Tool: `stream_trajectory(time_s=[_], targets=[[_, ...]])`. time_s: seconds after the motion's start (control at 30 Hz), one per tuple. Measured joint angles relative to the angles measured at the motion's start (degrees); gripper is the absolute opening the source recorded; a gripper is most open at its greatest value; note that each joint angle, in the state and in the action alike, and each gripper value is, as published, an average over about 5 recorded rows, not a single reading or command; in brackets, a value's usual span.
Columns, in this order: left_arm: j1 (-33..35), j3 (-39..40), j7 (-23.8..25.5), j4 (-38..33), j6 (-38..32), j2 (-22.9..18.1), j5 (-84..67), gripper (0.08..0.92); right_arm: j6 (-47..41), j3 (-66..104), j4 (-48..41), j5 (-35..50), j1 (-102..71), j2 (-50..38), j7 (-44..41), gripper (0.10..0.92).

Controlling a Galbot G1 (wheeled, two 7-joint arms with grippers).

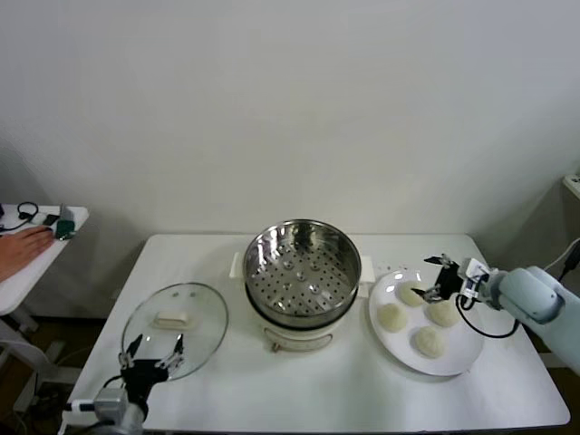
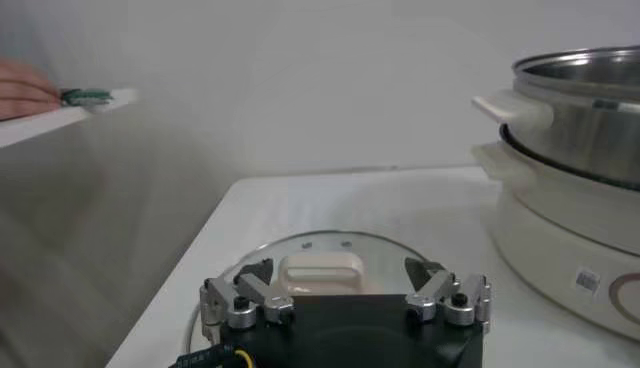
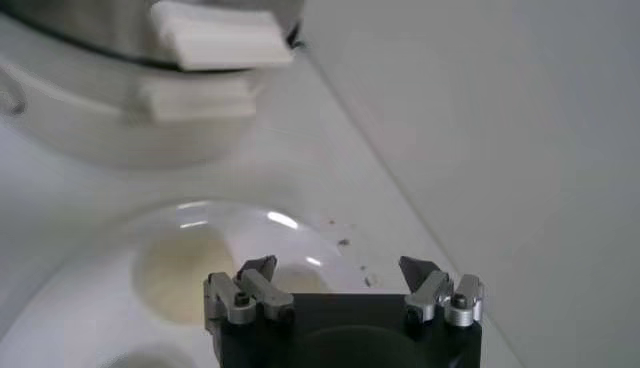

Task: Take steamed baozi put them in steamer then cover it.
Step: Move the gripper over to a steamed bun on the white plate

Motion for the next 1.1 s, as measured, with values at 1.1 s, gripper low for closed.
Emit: stream_trajectory(time_s=[1.1], targets=[[0.5, -1.1, 0.1, 3.0, -1.6, -0.3, 1.4, 0.823, 6.8, -36.0, -30.0, -7.4, 25.2, 23.7, -18.4, 0.823]])
